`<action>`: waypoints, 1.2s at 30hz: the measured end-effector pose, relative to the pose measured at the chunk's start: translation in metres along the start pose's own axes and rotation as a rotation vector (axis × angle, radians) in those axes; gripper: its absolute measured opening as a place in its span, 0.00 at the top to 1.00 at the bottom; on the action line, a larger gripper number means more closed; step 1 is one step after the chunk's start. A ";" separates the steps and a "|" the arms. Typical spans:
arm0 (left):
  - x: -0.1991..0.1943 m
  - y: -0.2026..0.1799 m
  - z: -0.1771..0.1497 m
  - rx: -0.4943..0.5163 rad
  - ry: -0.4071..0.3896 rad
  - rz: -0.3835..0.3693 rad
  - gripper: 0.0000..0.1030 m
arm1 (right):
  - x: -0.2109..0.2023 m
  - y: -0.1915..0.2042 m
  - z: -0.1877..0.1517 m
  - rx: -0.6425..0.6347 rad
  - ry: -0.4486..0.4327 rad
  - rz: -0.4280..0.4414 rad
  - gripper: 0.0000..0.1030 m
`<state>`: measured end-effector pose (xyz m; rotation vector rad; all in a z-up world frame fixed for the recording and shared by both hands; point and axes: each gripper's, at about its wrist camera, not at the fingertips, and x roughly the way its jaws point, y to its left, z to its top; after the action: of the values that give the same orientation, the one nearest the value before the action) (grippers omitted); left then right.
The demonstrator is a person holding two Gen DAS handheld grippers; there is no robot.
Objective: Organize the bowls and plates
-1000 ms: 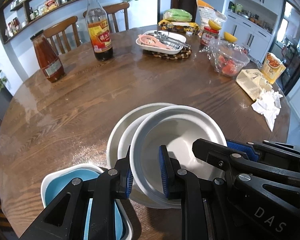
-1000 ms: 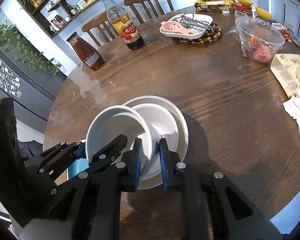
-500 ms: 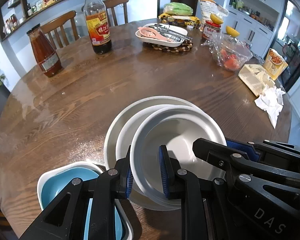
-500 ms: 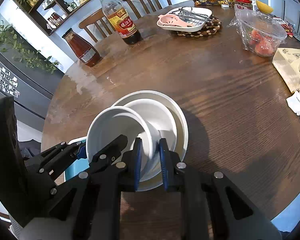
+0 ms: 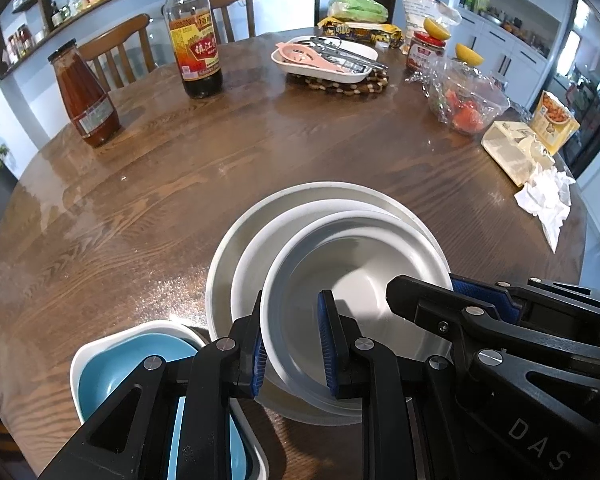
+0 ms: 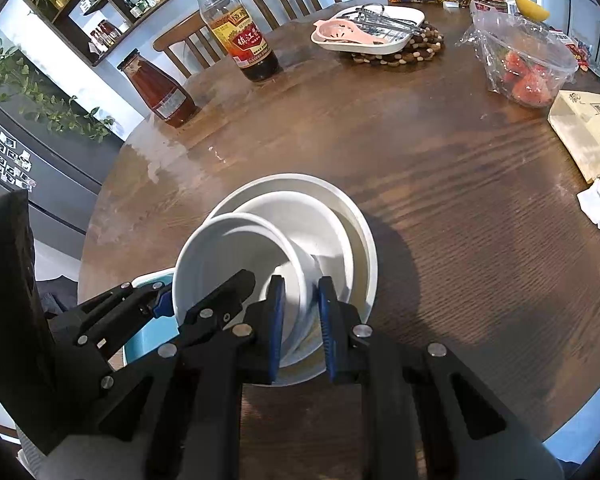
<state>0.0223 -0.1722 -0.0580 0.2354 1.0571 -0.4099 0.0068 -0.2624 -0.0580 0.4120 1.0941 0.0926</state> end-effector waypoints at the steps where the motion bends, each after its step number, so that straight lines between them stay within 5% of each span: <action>1: 0.000 0.000 0.000 0.000 0.001 0.000 0.79 | 0.000 0.000 0.000 0.000 0.001 -0.001 0.81; 36: 0.015 0.003 0.003 -0.012 0.037 0.005 0.79 | 0.014 -0.003 0.010 -0.008 0.035 -0.017 0.82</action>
<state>0.0326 -0.1743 -0.0698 0.2357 1.0947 -0.3965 0.0215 -0.2642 -0.0674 0.3951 1.1310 0.0891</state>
